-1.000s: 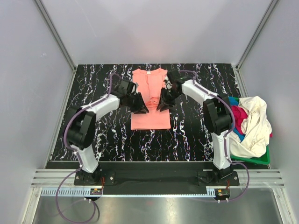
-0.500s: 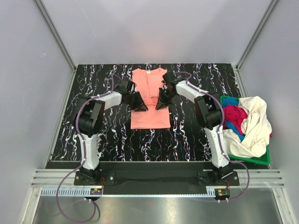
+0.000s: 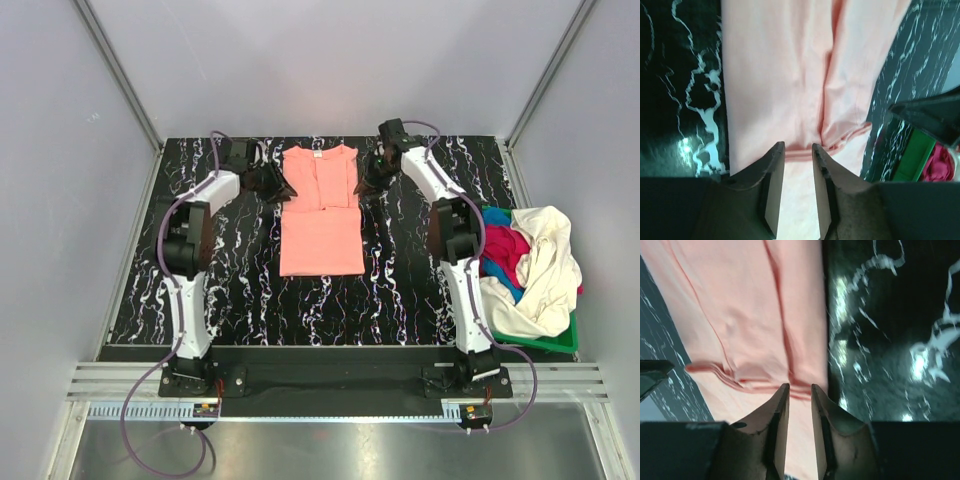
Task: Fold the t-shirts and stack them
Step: Fold the tshirt
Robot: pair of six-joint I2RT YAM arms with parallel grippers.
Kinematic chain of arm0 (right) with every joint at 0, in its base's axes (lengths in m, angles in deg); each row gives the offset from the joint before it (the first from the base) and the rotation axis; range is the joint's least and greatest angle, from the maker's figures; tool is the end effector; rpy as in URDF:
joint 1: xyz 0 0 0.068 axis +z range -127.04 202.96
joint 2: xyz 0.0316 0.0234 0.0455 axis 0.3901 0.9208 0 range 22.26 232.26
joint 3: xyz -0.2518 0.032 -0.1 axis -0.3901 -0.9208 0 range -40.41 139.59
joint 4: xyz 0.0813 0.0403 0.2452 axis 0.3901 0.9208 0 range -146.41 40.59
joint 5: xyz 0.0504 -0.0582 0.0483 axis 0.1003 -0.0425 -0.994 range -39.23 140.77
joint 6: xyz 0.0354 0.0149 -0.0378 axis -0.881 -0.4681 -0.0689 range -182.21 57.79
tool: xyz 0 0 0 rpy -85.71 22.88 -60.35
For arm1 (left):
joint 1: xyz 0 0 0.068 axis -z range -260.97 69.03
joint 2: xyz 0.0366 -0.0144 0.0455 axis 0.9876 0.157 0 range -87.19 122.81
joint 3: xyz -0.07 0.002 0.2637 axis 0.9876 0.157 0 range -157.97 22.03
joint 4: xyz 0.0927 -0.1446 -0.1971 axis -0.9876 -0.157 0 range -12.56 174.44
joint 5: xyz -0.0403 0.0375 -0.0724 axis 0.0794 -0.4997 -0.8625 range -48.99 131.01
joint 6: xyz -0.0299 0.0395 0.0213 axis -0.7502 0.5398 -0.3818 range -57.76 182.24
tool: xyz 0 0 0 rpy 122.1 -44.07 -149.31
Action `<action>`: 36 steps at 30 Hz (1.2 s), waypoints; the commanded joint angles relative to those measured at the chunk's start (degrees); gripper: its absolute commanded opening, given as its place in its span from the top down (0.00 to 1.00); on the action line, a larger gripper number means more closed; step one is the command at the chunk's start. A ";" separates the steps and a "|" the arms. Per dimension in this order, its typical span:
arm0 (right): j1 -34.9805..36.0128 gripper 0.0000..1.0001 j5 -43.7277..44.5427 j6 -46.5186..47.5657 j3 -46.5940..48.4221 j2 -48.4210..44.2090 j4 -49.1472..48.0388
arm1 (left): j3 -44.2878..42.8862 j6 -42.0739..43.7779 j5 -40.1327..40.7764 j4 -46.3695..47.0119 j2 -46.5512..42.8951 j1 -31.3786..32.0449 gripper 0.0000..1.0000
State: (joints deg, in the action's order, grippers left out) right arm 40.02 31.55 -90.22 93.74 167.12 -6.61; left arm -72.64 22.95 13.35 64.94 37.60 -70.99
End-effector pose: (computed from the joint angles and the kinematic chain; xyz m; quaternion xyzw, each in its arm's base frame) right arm 0.5134 0.1698 0.1853 0.0487 0.9532 0.2453 0.1698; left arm 0.4709 -0.0996 0.1789 -0.1508 0.9026 -0.3436 0.2111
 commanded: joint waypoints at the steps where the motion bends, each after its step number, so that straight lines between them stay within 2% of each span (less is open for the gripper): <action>1: 0.43 0.68 -6.07 3.13 -5.89 -8.70 4.08 | 4.13 4.04 -1.52 -2.11 -10.69 1.36 0.64; 2: 0.78 0.66 -7.48 3.05 -8.87 -10.63 2.68 | 9.02 4.57 -1.87 -1.59 -12.71 1.80 0.64; 3: 0.96 0.64 -12.46 2.87 -11.86 -12.47 1.45 | 11.59 4.66 -3.26 -0.89 -14.82 2.06 0.64; 5: 2.44 0.62 -17.06 2.79 -19.43 -16.35 -0.49 | 19.30 4.57 -5.20 1.74 -20.01 3.37 0.68; 8: 4.55 0.63 -25.32 3.84 -26.81 -19.78 -2.50 | 28.10 2.91 -9.24 6.12 -24.15 5.57 0.78; 10: 7.28 0.65 -29.81 4.54 -30.85 -20.93 -2.87 | 31.64 2.20 -10.57 7.81 -25.38 6.63 0.80; 11: 8.16 0.66 -30.95 4.80 -31.48 -20.76 -2.00 | 33.83 2.89 -10.40 7.21 -25.91 6.98 0.81; 15: 11.85 0.84 -35.08 7.44 -32.02 -17.68 1.09 | 36.14 5.62 -8.30 3.17 -24.95 6.72 0.85; 22: 14.58 0.89 -34.84 7.71 -30.44 -10.75 2.67 | 39.65 6.50 -6.53 1.93 -25.04 6.28 0.85; 28: 16.34 0.92 -32.64 7.53 -28.77 -8.89 3.37 | 45.10 6.07 -6.00 3.51 -27.23 6.28 0.85; 36: 18.89 0.92 -24.12 4.46 -29.38 -8.54 1.79 | 47.48 6.68 -3.02 4.13 -26.71 5.40 0.84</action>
State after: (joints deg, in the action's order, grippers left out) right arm 57.59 3.18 -84.54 63.34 159.07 -4.60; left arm -25.83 27.98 6.68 67.58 12.16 -64.78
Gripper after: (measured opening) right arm 0.084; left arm 0.154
